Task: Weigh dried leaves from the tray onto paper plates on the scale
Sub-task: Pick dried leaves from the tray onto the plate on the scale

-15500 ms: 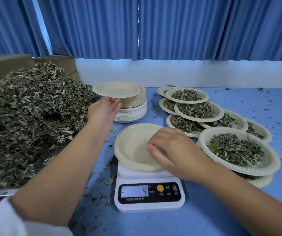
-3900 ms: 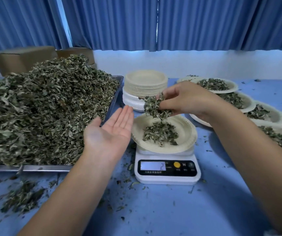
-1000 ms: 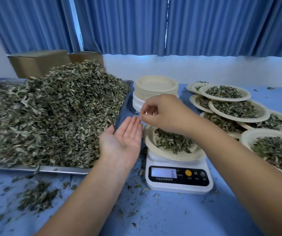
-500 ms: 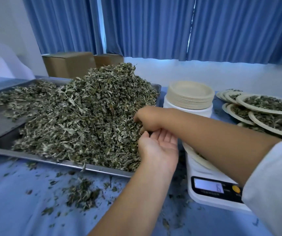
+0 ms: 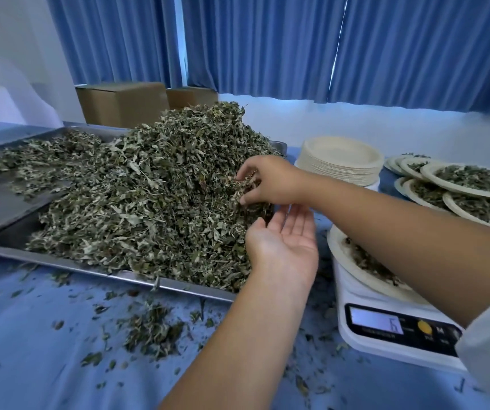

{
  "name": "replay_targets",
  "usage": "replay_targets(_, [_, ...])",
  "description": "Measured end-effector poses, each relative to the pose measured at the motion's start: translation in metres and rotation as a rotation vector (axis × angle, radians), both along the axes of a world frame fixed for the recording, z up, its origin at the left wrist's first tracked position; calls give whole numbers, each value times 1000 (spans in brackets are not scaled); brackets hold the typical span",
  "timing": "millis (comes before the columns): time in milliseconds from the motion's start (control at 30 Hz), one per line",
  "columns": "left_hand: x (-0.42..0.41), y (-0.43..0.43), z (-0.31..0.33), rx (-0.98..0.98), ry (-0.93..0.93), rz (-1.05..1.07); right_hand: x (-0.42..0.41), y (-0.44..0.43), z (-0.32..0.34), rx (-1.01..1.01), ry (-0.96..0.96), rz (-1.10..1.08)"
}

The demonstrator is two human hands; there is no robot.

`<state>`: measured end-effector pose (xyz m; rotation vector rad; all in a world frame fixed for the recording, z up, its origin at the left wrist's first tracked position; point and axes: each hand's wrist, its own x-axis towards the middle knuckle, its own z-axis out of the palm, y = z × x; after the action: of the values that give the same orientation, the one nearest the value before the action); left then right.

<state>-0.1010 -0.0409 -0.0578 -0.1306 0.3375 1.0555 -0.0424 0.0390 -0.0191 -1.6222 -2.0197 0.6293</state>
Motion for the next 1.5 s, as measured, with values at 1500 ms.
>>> replay_targets(1500, [6, -21, -2, 218, 253, 6, 144, -153, 18, -44, -244, -246])
